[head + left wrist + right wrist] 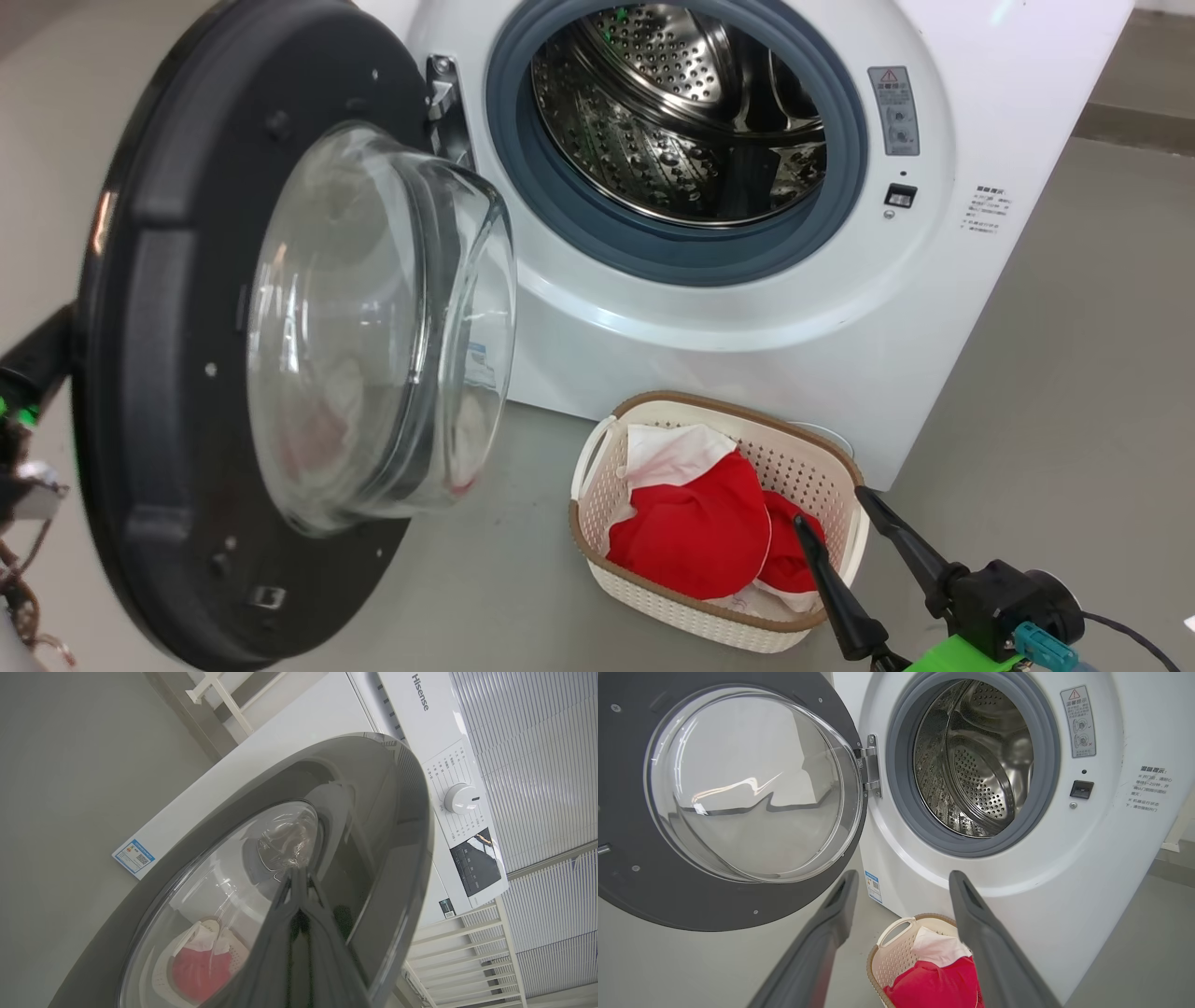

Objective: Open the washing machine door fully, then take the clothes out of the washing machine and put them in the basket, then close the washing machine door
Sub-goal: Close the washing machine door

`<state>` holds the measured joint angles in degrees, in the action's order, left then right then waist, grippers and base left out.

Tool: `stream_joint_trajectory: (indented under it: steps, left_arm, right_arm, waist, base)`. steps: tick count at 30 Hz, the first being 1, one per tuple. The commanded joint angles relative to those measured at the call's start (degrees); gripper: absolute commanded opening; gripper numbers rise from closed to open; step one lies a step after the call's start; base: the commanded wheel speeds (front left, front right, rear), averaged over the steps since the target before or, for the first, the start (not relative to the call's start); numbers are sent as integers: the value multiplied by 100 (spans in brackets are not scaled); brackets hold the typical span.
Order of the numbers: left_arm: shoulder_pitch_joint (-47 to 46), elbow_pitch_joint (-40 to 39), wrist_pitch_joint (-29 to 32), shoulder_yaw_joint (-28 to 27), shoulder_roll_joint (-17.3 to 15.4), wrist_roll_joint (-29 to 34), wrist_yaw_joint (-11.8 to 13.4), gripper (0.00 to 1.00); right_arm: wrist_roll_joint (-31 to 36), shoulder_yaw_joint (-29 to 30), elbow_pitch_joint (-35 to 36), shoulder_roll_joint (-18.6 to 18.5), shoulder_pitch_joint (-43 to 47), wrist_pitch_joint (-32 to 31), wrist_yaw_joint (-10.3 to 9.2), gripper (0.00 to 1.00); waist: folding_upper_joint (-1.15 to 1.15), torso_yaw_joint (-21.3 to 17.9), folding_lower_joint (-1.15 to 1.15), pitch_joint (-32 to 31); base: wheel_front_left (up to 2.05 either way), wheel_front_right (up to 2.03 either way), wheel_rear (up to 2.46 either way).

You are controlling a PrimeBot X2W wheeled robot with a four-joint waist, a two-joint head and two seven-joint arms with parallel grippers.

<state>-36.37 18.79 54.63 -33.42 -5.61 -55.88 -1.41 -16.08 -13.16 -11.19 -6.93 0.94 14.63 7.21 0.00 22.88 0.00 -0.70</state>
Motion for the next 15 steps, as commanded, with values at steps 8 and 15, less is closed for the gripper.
stream_joint_trajectory:
  steps: [8, 15]
  left_arm:
    - [548, -1330, 370, 336, 231, -480, 319, 0]
    - [944, -1876, 328, 847, 270, -1040, 556, 0]
  right_arm:
    - [55, -38, 139, 13, -217, 37, 28, 100]
    - [57, -29, 129, 31, -244, 37, 28, 100]
  waist:
    - [0, -128, 0, 116]
    - [0, -296, 0, 129]
  base:
    - [0, 0, 0]
    - [0, 0, 0]
